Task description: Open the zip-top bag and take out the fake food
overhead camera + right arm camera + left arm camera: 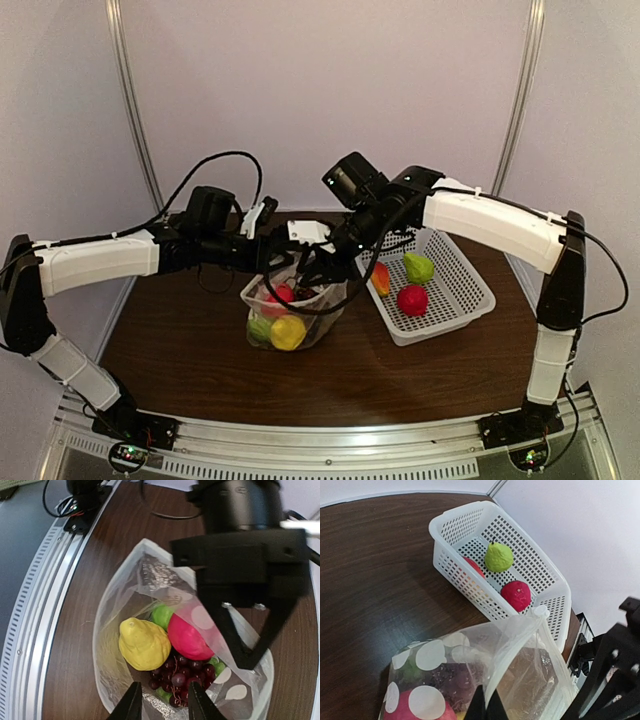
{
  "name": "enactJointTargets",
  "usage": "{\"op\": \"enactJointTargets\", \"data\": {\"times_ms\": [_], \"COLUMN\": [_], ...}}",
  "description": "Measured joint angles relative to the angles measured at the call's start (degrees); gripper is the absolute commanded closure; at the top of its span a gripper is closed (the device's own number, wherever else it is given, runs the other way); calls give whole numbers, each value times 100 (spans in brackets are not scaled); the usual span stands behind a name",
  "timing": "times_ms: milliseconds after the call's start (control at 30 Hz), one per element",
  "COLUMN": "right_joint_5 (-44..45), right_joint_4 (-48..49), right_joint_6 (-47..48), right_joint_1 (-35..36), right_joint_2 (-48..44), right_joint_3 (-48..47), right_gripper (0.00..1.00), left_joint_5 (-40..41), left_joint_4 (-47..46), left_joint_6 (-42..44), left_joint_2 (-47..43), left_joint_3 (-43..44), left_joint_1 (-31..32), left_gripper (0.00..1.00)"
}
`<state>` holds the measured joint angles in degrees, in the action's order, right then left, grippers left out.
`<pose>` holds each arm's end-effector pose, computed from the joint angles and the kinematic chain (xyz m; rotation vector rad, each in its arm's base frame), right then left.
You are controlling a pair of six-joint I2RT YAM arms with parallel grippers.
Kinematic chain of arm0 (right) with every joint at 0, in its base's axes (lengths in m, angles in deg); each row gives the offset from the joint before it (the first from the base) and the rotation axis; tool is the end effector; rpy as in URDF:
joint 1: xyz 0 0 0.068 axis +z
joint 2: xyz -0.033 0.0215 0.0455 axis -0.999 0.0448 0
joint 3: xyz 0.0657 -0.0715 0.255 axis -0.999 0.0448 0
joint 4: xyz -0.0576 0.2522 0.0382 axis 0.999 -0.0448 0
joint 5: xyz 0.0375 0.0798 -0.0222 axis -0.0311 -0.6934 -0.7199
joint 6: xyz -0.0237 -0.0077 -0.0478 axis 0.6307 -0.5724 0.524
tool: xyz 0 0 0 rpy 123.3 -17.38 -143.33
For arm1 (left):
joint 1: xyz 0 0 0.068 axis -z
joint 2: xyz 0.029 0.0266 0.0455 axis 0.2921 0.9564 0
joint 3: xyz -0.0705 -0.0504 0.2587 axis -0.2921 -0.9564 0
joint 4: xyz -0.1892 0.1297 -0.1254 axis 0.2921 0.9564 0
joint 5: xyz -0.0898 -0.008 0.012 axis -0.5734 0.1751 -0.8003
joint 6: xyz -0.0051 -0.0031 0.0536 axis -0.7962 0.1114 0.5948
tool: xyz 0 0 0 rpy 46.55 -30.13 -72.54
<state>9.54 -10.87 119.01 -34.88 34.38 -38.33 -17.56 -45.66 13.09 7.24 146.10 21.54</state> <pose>0.2403 0.3444 0.3370 -1.9218 1.4813 0.7639 0.2548 -0.2218 0.2703 0.3917 2.2857 -1.1508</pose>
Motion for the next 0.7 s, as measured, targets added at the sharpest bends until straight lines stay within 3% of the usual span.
{"op": "enactJointTargets", "data": {"times_ms": [433, 700], "right_joint_5": [348, 610], "right_joint_4": [-337, -201], "right_joint_6": [761, 1043], "right_joint_1": [562, 649], "right_joint_2": [800, 914], "right_joint_3": [-146, -133], "right_gripper": [75, 48], "left_joint_5": [-354, -424], "left_joint_4": [20, 39], "left_joint_6": [0, 2], "left_joint_2": [-33, -33], "left_joint_3": [-35, -52], "left_joint_1": [0, 0], "left_gripper": [100, 100]}}
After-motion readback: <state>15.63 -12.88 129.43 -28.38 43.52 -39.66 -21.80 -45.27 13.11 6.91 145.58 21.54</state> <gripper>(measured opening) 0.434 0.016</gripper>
